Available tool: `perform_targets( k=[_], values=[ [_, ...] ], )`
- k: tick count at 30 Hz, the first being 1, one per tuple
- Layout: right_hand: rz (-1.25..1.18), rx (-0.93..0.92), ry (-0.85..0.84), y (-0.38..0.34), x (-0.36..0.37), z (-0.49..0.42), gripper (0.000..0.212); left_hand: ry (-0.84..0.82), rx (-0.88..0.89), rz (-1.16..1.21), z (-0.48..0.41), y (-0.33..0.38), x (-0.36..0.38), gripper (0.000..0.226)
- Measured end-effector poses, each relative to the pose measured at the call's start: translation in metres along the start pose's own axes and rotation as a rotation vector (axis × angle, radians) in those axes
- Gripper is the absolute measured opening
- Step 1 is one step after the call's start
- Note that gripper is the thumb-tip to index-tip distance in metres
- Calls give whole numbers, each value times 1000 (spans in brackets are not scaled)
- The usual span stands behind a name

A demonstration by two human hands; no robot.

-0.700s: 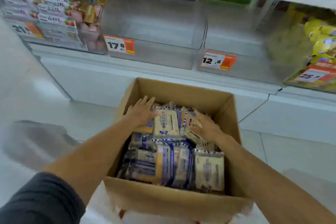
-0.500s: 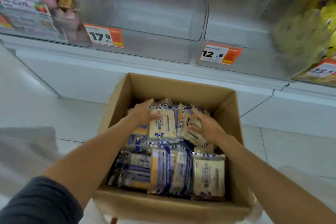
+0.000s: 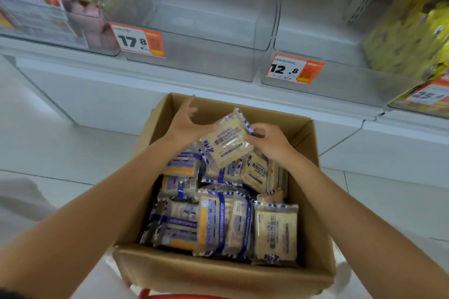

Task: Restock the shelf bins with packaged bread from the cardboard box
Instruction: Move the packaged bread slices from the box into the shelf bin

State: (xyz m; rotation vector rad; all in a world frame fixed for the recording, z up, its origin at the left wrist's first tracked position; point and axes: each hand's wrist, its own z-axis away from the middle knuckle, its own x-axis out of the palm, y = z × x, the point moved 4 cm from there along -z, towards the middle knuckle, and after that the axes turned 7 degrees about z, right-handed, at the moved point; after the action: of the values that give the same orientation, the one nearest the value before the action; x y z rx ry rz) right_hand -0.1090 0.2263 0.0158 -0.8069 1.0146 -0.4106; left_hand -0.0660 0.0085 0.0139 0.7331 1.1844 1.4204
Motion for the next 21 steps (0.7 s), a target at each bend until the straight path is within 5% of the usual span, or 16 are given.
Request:
perform_targets(
  k=[2, 4, 7, 12, 16, 21],
  values=[
    [-261, 97, 33, 11, -4, 4, 15, -67, -184, 141, 5, -20, -5, 124],
    [-354, 110, -40, 20, 3, 7, 22, -259, -326, 326, 15, -35, 5, 93],
    [-159, 93, -162, 40, 15, 5, 40, -262, -358, 395, 16, -52, 12, 39],
    [229, 228, -273, 100, 22, -12, 88, -156, -367, 461, 7, -74, -8, 32],
    [378, 138, -259, 98, 33, -24, 39, -137, -340, 427, 7, -79, -12, 36],
    [192, -20, -245, 52, 33, -28, 17, -175, -351, 390, 8, -76, -5, 35]
  ],
)
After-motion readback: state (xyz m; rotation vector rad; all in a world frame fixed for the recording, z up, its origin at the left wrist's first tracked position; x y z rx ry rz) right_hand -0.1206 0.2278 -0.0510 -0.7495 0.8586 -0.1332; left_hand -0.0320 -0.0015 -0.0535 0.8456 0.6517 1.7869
